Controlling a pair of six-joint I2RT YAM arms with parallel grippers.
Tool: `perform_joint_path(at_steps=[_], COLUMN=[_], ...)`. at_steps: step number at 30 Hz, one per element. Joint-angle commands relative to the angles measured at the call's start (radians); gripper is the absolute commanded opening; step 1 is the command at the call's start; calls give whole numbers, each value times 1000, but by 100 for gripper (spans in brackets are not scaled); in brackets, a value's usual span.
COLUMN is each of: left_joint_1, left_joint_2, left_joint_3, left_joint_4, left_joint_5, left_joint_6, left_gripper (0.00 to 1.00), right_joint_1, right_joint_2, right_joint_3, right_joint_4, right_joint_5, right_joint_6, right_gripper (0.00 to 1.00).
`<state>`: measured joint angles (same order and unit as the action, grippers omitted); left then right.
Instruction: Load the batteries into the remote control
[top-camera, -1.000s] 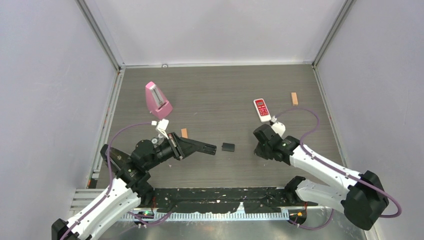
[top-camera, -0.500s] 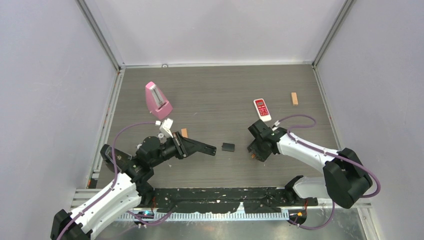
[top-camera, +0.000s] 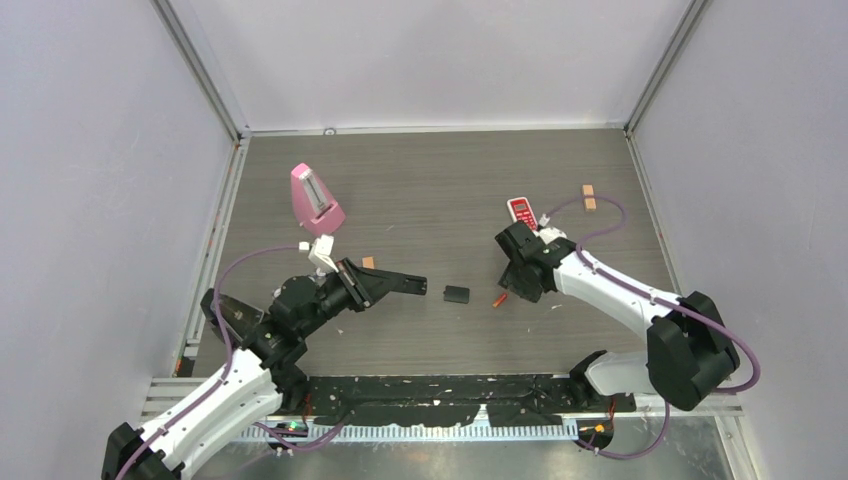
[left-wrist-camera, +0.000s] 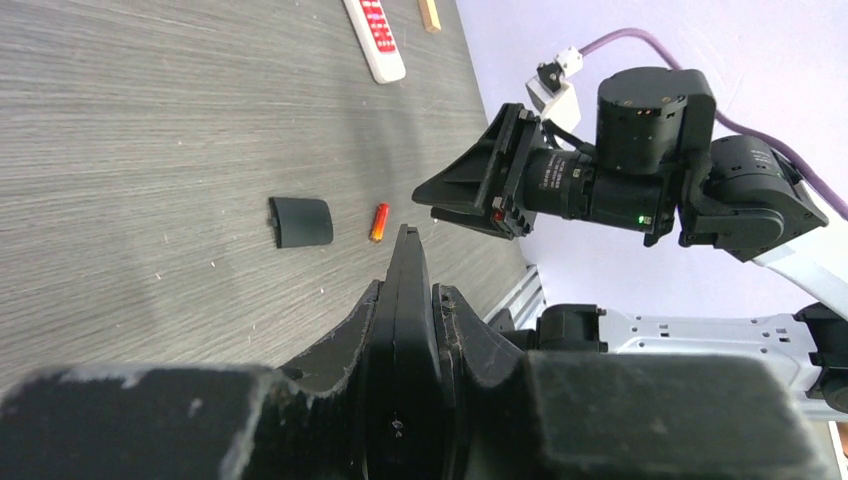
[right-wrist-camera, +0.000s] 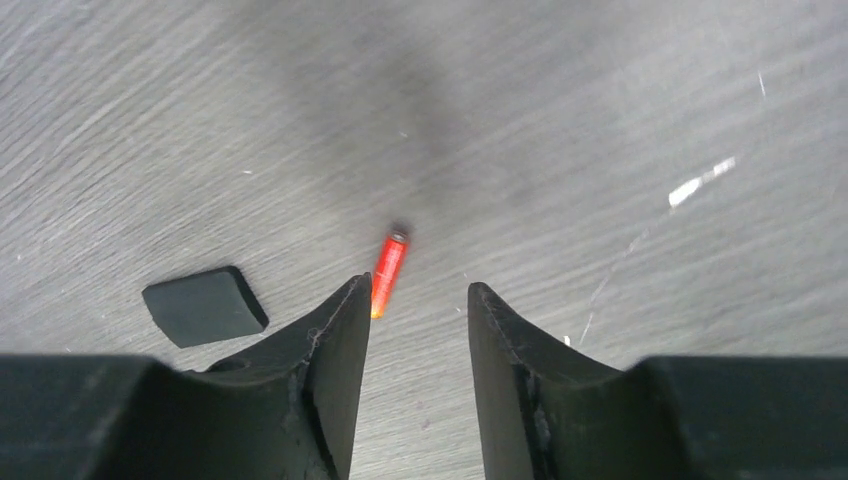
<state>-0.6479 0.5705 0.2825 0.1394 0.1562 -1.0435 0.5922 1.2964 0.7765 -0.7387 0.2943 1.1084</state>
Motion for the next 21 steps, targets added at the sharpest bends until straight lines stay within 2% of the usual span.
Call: perform_joint_path(at_steps=[1, 4, 7, 11, 15, 21], left_joint_1=[-4, -4, -3, -3, -2, 13], left_joint_2=[-32, -42, -47, -44, -56, -93], left_joint_3=[-7, -4, -2, 23, 67, 97], left_joint_4=[67, 55, 49, 17, -67, -128], left_joint_5=[-64, -66, -72, -72, -97, -130], left_joint_6=[-4, 1, 4, 20, 60, 73], left_gripper=[0, 0, 0, 0, 0, 0], right_joint_1=[-3, -3, -4, -3, -2, -2], right_joint_2=[32, 18, 29, 50, 32, 21], right_joint_3=[100, 114, 176, 234, 206, 117], right_joint_4=[69, 95, 85, 67, 7, -32], right_joint_5=[54, 34, -24, -98, -304, -371], right_joint_6=[-364, -603, -793, -1074, -1455, -1745], right_gripper=[44, 43, 47, 45, 47, 49])
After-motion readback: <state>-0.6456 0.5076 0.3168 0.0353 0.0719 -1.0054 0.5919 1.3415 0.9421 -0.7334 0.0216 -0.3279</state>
